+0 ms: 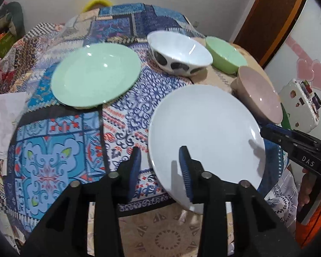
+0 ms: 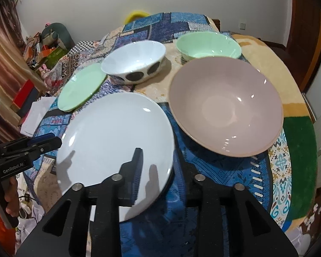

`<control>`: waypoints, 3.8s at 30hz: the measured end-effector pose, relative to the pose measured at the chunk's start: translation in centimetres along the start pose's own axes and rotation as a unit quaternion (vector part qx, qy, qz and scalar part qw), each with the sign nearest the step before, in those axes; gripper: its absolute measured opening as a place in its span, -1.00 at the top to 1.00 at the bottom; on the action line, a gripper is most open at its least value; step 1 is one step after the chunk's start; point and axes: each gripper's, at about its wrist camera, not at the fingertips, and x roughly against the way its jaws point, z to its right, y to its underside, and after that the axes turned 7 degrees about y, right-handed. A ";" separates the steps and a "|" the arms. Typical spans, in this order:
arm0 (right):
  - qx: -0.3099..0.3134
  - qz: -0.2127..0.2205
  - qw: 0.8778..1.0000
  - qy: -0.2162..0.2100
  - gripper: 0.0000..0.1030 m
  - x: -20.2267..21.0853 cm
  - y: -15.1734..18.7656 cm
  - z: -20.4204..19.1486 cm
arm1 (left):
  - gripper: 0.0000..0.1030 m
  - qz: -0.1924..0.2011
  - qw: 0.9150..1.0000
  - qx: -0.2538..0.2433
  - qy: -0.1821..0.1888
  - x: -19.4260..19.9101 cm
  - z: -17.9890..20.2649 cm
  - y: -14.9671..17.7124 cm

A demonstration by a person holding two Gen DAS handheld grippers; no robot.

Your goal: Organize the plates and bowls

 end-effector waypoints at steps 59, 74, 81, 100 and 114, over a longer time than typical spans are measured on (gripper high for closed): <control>0.081 -0.071 0.993 -0.039 0.46 -14.1 -9.7 -14.8 | 0.54 0.024 0.998 0.048 -0.038 -5.3 -20.8 -9.4; 0.146 -0.091 0.983 -0.070 0.48 -13.0 -7.4 -16.7 | 0.53 -0.012 0.997 0.064 -0.031 -1.2 -19.8 -3.2; 0.144 -0.099 0.983 -0.055 0.55 -14.8 -8.9 -16.8 | 0.53 -0.009 0.997 0.069 -0.036 -1.8 -20.1 -3.5; 0.161 -0.081 0.982 -0.050 0.59 -13.5 -7.7 -17.7 | 0.46 -0.001 0.996 0.082 -0.041 -1.4 -20.0 -3.5; 0.142 -0.046 0.987 -0.063 0.60 -8.4 -7.1 -16.5 | 0.46 0.025 0.996 0.070 -0.045 2.9 -16.7 -2.8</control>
